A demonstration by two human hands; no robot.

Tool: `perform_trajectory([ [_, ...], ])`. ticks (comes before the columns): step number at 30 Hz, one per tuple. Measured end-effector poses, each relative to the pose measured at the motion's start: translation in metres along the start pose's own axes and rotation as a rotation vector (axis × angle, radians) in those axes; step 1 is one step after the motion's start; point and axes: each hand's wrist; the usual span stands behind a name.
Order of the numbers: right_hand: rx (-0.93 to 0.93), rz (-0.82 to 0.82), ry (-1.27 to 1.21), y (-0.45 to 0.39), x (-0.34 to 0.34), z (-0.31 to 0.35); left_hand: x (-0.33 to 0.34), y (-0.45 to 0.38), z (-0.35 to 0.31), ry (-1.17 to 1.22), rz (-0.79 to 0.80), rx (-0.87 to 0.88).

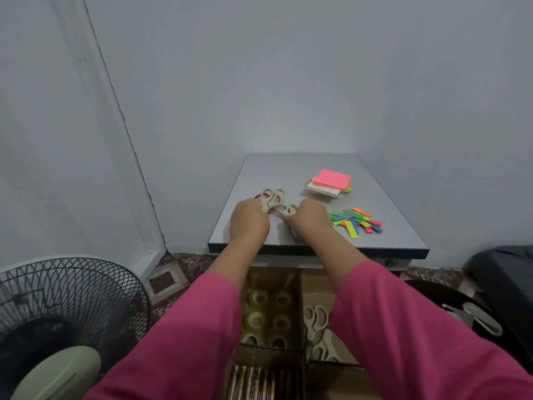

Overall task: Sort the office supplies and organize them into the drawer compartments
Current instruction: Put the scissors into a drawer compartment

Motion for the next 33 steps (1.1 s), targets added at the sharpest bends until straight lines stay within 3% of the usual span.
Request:
perform_trajectory([
  [4, 0.025, 0.058, -0.067, 0.025, -0.016, -0.005, -0.009, 0.021, -0.003, 0.053, -0.016, 0.06],
  [9, -0.081, 0.066, -0.287, 0.067, -0.029, -0.049, -0.014, 0.068, -0.002, 0.211, 0.019, 0.133],
  [13, -0.083, 0.087, -0.37, 0.101, -0.025, -0.099, -0.001, 0.115, 0.016, 0.365, 0.098, 0.209],
  [17, -0.01, 0.136, -0.347, 0.128, -0.012, -0.137, 0.027, 0.141, 0.051, 0.354, 0.24, 0.283],
  [26, 0.198, 0.274, 0.074, 0.108, 0.017, -0.162, 0.056, 0.134, 0.084, 0.384, 0.312, 0.145],
  [33, 0.283, 0.362, 0.239, 0.095, 0.039, -0.171, 0.062, 0.133, 0.085, 0.324, 0.33, 0.169],
])
Point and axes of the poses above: each hand's wrist, its own y-axis away from the middle knuckle, its own x-axis out of the palm, z = x × y, and after that the axes turned 1 degree about y, right-handed
